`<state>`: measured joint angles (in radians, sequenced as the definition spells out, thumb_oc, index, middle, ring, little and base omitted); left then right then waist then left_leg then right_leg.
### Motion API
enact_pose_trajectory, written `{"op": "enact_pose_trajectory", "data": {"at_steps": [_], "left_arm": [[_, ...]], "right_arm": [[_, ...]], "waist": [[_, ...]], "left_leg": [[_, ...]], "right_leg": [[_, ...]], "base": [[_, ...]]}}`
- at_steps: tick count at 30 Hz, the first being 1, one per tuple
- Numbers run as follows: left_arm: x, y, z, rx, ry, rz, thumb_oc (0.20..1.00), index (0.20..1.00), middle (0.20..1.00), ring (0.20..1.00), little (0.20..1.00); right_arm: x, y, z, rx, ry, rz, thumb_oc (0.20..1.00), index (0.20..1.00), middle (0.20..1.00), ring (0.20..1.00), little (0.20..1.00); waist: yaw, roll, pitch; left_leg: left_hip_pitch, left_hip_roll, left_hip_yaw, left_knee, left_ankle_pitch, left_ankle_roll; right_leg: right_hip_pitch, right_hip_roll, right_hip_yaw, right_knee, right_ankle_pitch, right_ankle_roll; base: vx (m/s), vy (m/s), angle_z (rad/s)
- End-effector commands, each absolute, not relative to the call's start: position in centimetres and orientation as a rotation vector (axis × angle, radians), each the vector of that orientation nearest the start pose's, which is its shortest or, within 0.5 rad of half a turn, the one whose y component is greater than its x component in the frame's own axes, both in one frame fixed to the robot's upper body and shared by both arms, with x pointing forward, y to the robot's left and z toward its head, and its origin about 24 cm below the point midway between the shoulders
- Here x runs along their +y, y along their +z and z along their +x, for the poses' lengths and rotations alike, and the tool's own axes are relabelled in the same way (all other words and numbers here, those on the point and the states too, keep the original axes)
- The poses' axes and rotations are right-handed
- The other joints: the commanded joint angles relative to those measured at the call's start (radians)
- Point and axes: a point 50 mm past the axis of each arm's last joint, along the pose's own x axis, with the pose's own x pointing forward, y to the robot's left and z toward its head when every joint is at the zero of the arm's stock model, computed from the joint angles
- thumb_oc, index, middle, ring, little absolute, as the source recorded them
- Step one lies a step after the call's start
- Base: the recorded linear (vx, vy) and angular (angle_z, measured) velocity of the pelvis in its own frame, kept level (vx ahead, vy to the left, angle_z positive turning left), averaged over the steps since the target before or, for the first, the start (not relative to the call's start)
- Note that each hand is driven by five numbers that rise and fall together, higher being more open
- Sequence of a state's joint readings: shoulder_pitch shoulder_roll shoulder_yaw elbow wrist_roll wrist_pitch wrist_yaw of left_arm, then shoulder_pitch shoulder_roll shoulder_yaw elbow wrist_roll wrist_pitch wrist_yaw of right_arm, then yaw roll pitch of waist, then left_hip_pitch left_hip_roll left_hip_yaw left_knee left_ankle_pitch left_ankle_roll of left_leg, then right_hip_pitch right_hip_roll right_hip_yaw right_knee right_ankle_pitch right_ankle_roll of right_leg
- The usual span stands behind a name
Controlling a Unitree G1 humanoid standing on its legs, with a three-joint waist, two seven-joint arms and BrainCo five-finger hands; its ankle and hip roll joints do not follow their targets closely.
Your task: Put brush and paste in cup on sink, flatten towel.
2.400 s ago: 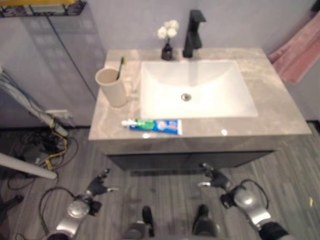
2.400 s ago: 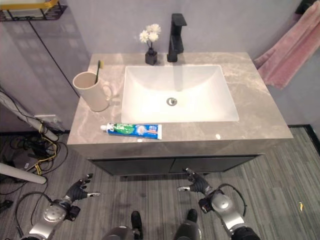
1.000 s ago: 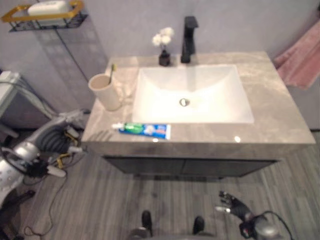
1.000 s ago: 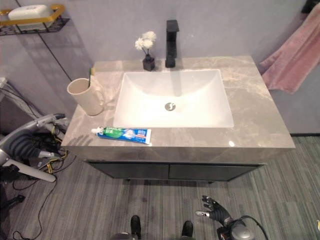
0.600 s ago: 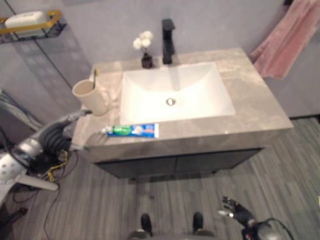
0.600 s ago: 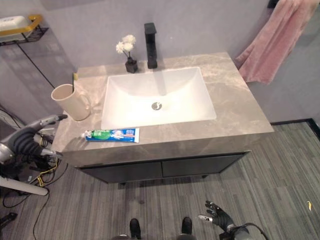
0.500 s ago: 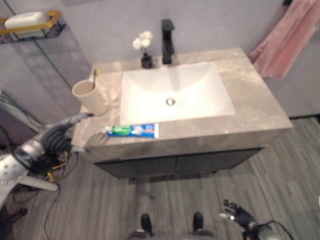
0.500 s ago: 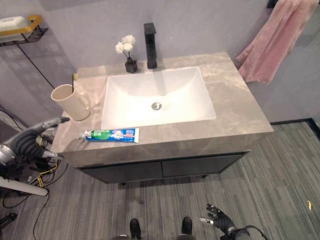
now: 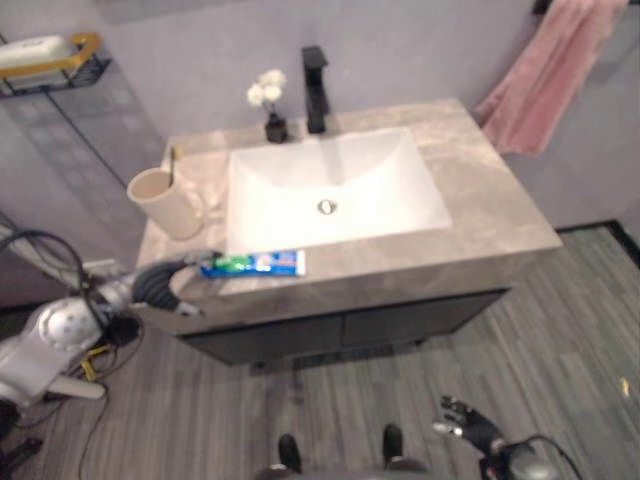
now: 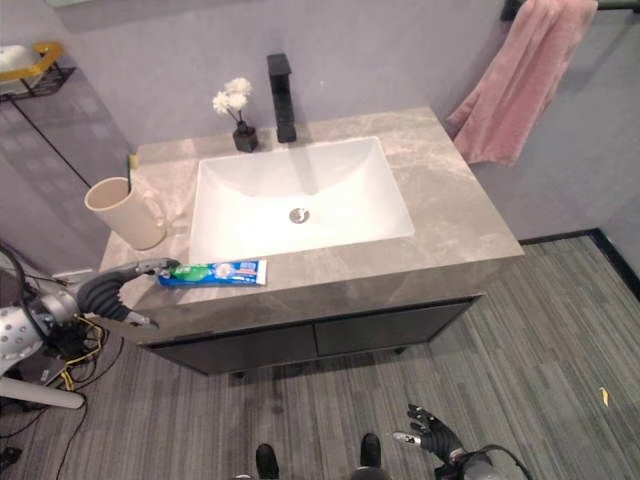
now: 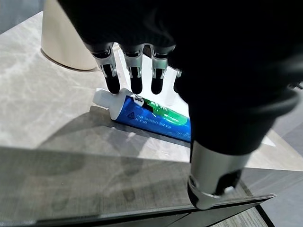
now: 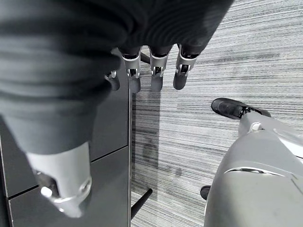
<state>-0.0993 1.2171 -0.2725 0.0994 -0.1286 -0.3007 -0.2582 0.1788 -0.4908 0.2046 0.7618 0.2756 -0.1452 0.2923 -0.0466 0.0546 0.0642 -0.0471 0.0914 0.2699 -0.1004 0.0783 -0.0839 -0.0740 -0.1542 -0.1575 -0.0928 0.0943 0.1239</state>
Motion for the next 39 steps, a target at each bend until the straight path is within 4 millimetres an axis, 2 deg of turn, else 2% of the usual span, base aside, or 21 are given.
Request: {"op": "enact_pose_trajectory", "data": {"at_steps": [1,3,8,14,18,22,28,32,39], "left_arm": [[29.1,15.2,26.8,-0.068,-0.433,1.166,0.937,0.937,0.937,0.937,0.937],[29.2,15.2,27.1,-0.069,-0.421,1.19,0.922,0.922,0.922,0.922,0.922],[29.3,15.2,27.6,-0.06,-0.427,1.254,0.824,0.824,0.824,0.824,0.824],[28.9,15.0,27.9,-0.06,-0.45,1.276,0.702,0.702,0.702,0.702,0.702],[28.6,14.6,28.0,-0.054,-0.468,1.285,0.68,0.68,0.68,0.68,0.68],[28.3,14.2,28.1,-0.052,-0.482,1.29,0.62,0.62,0.62,0.62,0.62],[28.2,13.7,27.9,-0.056,-0.481,1.308,0.598,0.598,0.598,0.598,0.598],[28.3,12.7,27.4,-0.041,-0.472,1.308,0.576,0.576,0.576,0.576,0.576],[28.7,11.4,26.3,-0.009,-0.458,1.279,0.602,0.602,0.602,0.602,0.602]], "right_arm": [[-26.9,-9.9,13.4,0.781,0.207,-0.201,1.0,1.0,1.0,1.0,1.0],[-27.1,-9.8,13.3,0.782,0.208,-0.205,1.0,1.0,1.0,1.0,1.0],[-27.3,-9.8,13.0,0.785,0.204,-0.214,1.0,1.0,1.0,1.0,1.0],[-27.2,-9.1,13.8,0.753,0.231,-0.25,1.0,1.0,1.0,1.0,1.0],[-27.4,-8.6,14.2,0.726,0.238,-0.262,1.0,1.0,1.0,1.0,1.0],[-27.4,-8.2,14.5,0.708,0.241,-0.266,1.0,1.0,1.0,1.0,1.0],[-27.4,-7.6,15.0,0.674,0.245,-0.279,1.0,1.0,1.0,1.0,1.0],[-27.7,-7.4,15.2,0.665,0.232,-0.292,1.0,1.0,1.0,1.0,1.0],[-28.0,-7.5,14.8,0.675,0.218,-0.293,1.0,1.0,1.0,1.0,1.0]], "waist": [[-0.001,-0.029,0.009],[-0.005,-0.03,0.01],[-0.013,-0.031,0.013],[-0.017,-0.035,0.021],[-0.022,-0.036,0.026],[-0.024,-0.037,0.029],[-0.022,-0.039,0.033],[-0.02,-0.041,0.04],[-0.011,-0.042,0.043]], "left_leg": [[0.025,0.036,-0.028,0.013,-0.076,-0.006],[0.024,0.038,-0.027,0.013,-0.075,-0.007],[0.015,0.041,-0.03,0.013,-0.073,-0.009],[-0.002,0.047,-0.023,0.013,-0.067,-0.011],[-0.016,0.05,-0.022,0.013,-0.063,-0.014],[-0.03,0.052,-0.018,0.013,-0.059,-0.015],[-0.046,0.055,-0.011,0.013,-0.053,-0.017],[-0.057,0.058,-0.004,0.013,-0.051,-0.018],[-0.049,0.061,0.003,0.013,-0.053,-0.018]], "right_leg": [[-0.035,-0.084,-0.014,0.006,0.054,0.061],[-0.037,-0.083,-0.014,0.006,0.053,0.061],[-0.044,-0.078,-0.014,0.006,0.052,0.059],[-0.067,-0.073,-0.005,0.006,0.056,0.057],[-0.083,-0.071,-0.004,0.006,0.059,0.058],[-0.102,-0.069,0.003,0.006,0.062,0.057],[-0.125,-0.065,0.013,0.006,0.065,0.055],[-0.145,-0.063,0.021,0.006,0.069,0.055],[-0.142,-0.06,0.029,0.006,0.066,0.053]], "base": [[0.01,-0.01,-0.09],[0.01,-0.01,-0.1],[0.0,-0.001,-0.01],[0.0,-0.006,-0.05],[0.0,-0.003,-0.02],[0.0,-0.003,-0.02],[0.0,-0.01,-0.07],[-0.01,-0.007,-0.07],[0.0,-0.008,-0.05]]}}
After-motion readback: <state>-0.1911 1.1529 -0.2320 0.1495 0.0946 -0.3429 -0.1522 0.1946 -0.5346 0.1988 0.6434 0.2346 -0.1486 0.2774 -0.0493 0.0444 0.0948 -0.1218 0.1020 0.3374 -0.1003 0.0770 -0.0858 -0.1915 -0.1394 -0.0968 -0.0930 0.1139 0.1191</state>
